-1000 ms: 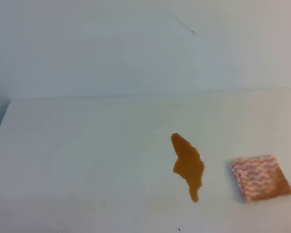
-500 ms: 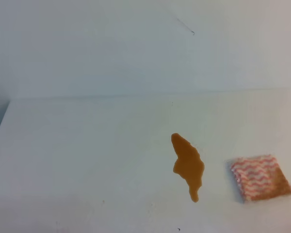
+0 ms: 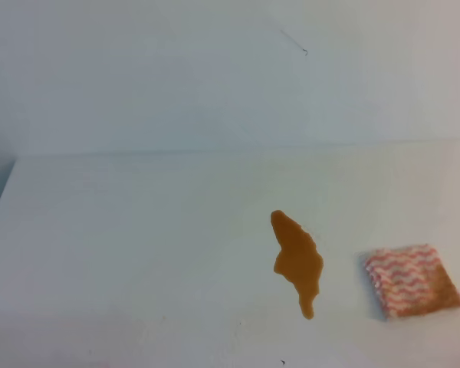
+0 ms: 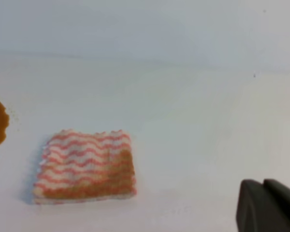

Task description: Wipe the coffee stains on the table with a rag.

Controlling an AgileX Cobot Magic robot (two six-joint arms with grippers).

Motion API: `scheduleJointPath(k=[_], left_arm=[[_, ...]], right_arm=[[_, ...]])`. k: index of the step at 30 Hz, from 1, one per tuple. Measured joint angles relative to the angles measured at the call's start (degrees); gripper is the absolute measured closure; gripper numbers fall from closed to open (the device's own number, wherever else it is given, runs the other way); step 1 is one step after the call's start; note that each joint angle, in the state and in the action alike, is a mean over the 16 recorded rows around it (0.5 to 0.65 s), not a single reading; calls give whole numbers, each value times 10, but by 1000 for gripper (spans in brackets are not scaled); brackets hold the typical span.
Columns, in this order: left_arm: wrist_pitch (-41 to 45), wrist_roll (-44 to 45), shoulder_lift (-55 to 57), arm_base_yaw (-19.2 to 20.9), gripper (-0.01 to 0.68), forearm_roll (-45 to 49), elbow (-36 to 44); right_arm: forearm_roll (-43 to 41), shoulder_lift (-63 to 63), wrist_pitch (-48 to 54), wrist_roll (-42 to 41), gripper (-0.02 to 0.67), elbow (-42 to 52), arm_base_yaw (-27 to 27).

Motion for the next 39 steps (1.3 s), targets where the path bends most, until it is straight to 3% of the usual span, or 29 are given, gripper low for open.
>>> scheduleJointPath(k=[10,22,27,32,39], left_arm=[[0,0,0,0,674,0,0],[-2,0,-4,0,674,0,6],[-5,0,-8,0,673,0,12],[-4,0,-7,0,673,0,11],[-2,0,-3,0,674,0,5]], right_arm=[[10,0,-99,36,653,0,0],[39,0,-402,118,653,0,0],[41,0,-476,124,653,-15,0],[42,4,-454,117,653,-57,0],[42,50,-290,111,653,-157,0]])
